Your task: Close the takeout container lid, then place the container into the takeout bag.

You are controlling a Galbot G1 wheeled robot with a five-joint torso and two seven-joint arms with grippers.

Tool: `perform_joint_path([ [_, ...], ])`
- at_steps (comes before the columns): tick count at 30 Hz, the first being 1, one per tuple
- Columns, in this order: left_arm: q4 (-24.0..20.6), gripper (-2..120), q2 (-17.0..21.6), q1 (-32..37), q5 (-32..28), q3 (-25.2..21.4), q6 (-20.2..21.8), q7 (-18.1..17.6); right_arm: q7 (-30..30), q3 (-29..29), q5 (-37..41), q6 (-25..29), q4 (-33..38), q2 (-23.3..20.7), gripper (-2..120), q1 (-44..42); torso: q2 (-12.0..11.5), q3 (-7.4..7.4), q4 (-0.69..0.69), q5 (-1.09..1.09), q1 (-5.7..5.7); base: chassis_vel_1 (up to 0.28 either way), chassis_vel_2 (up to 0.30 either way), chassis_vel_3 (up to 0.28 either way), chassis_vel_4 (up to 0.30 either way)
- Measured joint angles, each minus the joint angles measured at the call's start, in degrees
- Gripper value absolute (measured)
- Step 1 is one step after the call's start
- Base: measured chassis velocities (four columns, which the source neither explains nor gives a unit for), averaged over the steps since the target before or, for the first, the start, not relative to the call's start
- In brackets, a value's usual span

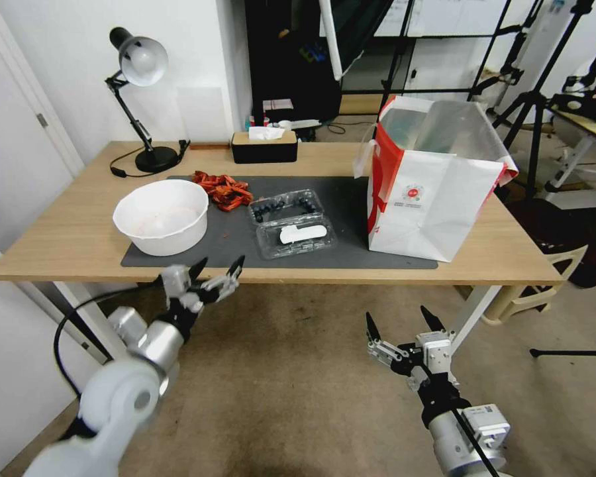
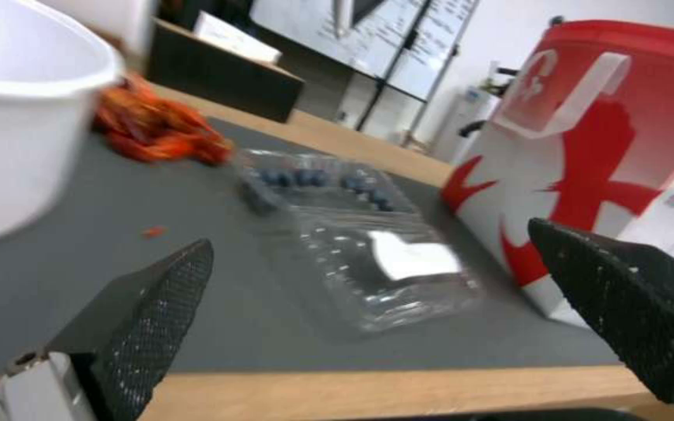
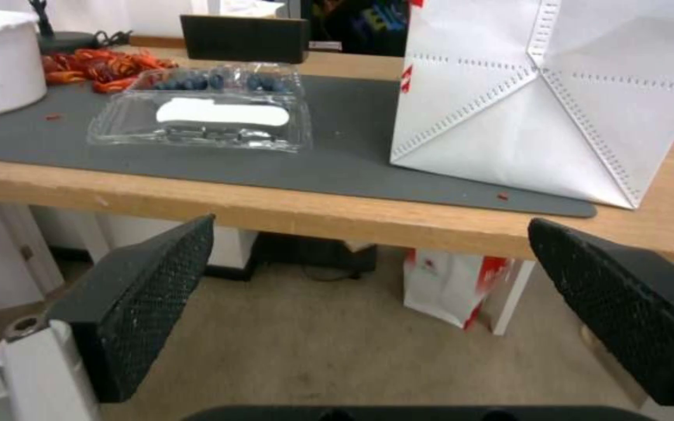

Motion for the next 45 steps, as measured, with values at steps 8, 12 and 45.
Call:
perform_joint_path([
  [8, 9.22, 100, 7.77, -17.96, -21.35, 6.29, 6.22, 1.82, -0.03, 0.56, -0.49, 0.47, -0.74, 0.0, 100, -0.35, 0.0, 0.01, 0.03, 0.01, 0.0, 0.0, 0.0, 0.0, 0.0],
  [12, 13.62, 100, 8.79, -26.7, -30.53, 10.06, 11.04, 0.26, -0.13, 1.44, -0.62, 1.07, -1.48, 0.0, 100, -0.53, 0.0, 0.01, 0.02, 0.02, 0.0, 0.0, 0.0, 0.0, 0.0],
  [45, 35.79, 100, 5.6, -48.28, -43.6, 18.91, 26.16, -3.31, -0.32, 2.22, -1.58, 2.41, -5.34, 0.0, 100, 0.15, 0.0, 0.0, 0.03, 0.01, -0.01, 0.0, 0.0, 0.0, 0.0],
])
